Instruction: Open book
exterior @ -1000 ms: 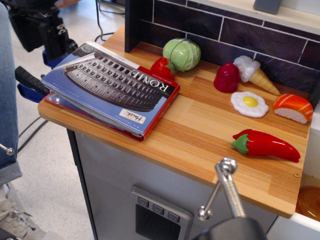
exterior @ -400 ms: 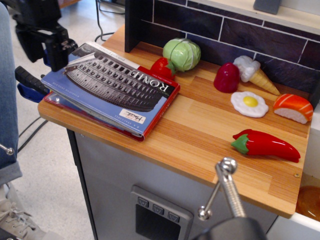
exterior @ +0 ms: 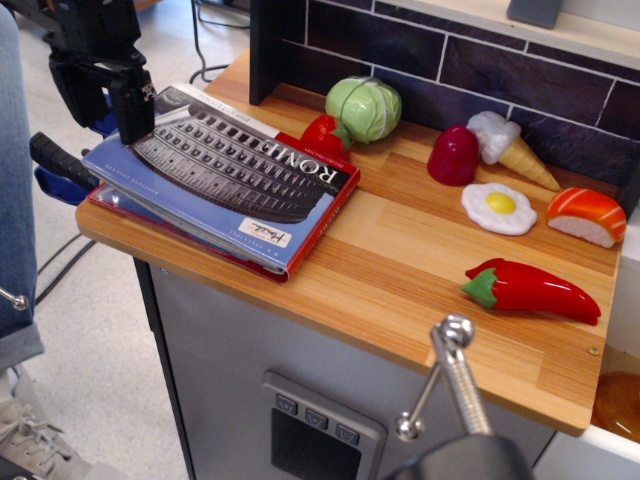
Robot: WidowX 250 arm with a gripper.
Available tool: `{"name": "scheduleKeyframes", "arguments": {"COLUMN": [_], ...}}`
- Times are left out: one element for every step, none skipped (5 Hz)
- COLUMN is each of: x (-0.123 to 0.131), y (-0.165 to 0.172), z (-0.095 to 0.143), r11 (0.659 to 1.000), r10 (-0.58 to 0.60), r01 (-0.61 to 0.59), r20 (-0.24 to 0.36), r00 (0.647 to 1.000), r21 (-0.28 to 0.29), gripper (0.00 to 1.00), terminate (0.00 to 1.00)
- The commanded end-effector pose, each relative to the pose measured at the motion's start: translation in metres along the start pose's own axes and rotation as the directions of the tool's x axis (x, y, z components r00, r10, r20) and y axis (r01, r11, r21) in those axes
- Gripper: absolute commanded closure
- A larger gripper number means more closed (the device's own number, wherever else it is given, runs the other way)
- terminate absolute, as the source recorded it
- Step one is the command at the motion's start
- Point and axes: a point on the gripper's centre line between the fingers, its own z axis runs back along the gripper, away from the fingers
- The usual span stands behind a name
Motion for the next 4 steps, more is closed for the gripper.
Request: {"name": "scheduleKeyframes", "arguments": {"x": [0.002, -0.003, -0.004, -0.009], "y": [-0.014, -0.021, -0.025, -0.034], "z": [0.007, 0.001, 0.006, 0.016], "r11": [1.0, 1.0, 1.0, 1.0], "r10": [0.014, 0.018, 0.01, -0.017], "r01": [-0.014, -0.018, -0.01, 0.019], "r20": [0.038, 0.051, 0.071, 0.096], "r00": [0.999, 0.999, 0.997, 0.995], "r21": [0.008, 0.001, -0.003, -0.015], "gripper": [0.0, 0.0, 0.0, 0.0], "terminate": [0.0, 0.0, 0.0, 0.0]}}
